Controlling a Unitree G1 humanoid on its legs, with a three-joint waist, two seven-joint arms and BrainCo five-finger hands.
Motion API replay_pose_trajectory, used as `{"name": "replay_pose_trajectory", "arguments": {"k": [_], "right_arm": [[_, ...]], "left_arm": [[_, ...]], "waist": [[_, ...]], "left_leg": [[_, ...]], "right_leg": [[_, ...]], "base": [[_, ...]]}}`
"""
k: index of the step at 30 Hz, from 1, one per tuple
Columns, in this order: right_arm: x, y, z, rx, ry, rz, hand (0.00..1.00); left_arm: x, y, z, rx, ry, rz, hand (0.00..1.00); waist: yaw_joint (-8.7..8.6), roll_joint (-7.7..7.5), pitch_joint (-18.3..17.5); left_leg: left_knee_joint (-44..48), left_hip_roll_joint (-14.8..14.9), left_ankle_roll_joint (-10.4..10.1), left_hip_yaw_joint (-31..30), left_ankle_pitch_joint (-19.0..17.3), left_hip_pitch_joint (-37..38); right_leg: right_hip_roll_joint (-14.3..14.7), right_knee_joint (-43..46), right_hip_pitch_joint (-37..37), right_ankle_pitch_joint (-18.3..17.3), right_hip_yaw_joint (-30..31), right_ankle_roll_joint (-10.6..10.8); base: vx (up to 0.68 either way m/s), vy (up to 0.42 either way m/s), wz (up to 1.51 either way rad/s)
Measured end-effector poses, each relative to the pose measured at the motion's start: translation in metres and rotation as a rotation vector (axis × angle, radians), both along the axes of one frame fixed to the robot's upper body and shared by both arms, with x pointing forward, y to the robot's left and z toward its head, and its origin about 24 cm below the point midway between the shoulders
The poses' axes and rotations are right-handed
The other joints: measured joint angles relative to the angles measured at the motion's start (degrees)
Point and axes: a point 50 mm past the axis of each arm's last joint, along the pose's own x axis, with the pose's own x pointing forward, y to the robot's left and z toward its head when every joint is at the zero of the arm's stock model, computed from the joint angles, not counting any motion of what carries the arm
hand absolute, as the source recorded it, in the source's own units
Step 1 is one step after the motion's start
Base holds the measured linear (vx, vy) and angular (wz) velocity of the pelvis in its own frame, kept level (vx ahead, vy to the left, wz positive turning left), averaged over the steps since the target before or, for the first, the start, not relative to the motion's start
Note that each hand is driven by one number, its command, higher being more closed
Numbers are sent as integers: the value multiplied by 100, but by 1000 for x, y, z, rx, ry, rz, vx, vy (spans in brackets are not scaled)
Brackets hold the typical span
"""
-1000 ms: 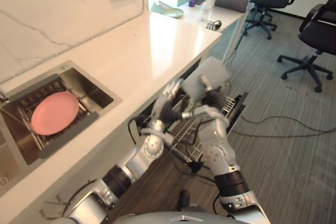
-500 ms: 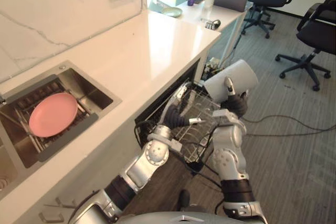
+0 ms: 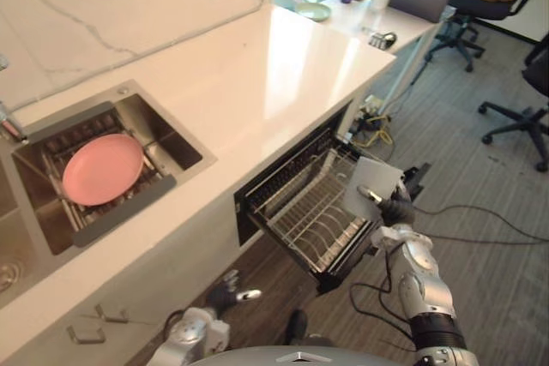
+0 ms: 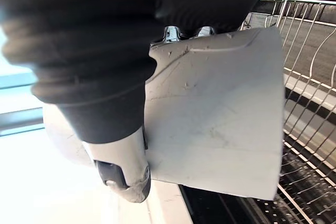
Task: Walk over to the sink, pick up the cup, carry it to the dishwasher, place the cup inside the dishwasher, then close the dishwasher door
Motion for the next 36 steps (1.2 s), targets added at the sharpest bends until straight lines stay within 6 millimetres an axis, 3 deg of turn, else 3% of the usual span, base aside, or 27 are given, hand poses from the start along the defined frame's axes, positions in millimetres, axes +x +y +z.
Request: {"name": "replay_pose_trajectory", "arguments": {"k": [4, 8, 10, 13, 15, 18, 22, 24, 26, 31, 34, 36], "right_arm": [[2, -4, -17, -79, 101, 11, 100], [3, 2, -37, -136, 211, 64, 100], [4, 5, -45, -167, 259, 89, 100], [9, 7, -60, -212, 360, 95, 100], [15, 4, -63, -221, 399, 54, 100], [30, 4, -58, -258, 416, 20, 100], [40, 4, -50, -293, 398, -16, 100], [50, 4, -39, -322, 359, -34, 100], [58, 3, -29, -335, 328, -46, 100], [77, 4, -5, -348, 261, -54, 100], [86, 1, 8, -386, 249, -56, 100], [92, -4, 16, -409, 248, -63, 100]], "left_arm": [[-16, 26, -14, 201, 36, -17, 0], [-21, 66, -22, 318, 87, 256, 0], [-33, 88, -26, 413, 133, 309, 0], [-72, 110, -35, 517, 285, 318, 0], [-77, 114, -35, 516, 311, 349, 0], [-75, 121, -35, 480, 338, 457, 0], [-70, 137, -30, 469, 321, 541, 0], [-60, 144, -26, 444, 293, 603, 0], [-50, 142, -25, 404, 273, 613, 0], [-31, 135, -24, 317, 233, 498, 0], [-24, 131, -24, 246, 244, 539, 0], [-17, 128, -25, 185, 253, 605, 0]], "waist": [[51, -11, 9], [275, -81, 58], [335, -149, 123], [541, -274, 321], [632, -324, 513], [910, -373, 859], [1104, -494, 1084], [1225, -585, 1327], [1315, -595, 1449], [1449, -589, 1800], [1476, -578, 1899], [1477, -569, 1975]], "left_leg": [[2, -83, 31, -233, 61, 16], [-4, -128, 49, -391, 77, 7], [-5, -126, 17, -505, 78, -12], [10, -111, -3, -574, 124, -197], [59, -120, -13, -734, 200, -437], [256, -106, -39, -884, 200, -748], [427, -59, -79, -1098, 159, -961], [552, 8, -70, -1195, 165, -1056], [675, 45, -55, -1242, 175, -1261], [870, 61, -24, -1290, 200, -1638], [941, 223, -7, -1095, 131, -1932], [1091, 273, -129, -1107, 158, -2169]], "right_leg": [[-103, -22, 140, -24, -158, 51], [-148, -29, 226, -30, -267, 89], [-143, 1, 252, -46, -347, 101], [-128, 5, 115, -106, -363, 117], [-121, 5, -14, -132, -360, 121], [-91, 9, -147, -107, -369, 113], [-49, 11, -134, 1, 5, 197], [7, 11, -170, 114, 167, 344], [47, 11, -313, 271, 179, 305], [68, 11, -566, 504, 311, 210], [71, 114, -787, 374, 361, 90], [107, 196, -942, 251, 391, 92]], "base": [[29, 69, 37], [-31, 38, 18], [-19, -2, 19], [-19, -8, 16], [-17, -15, 52], [7, -3, 34], [78, 55, 35], [43, 52, 19], [-16, 66, 8], [-58, 78, 5], [-47, 33, 18], [-21, -21, 17]]}}
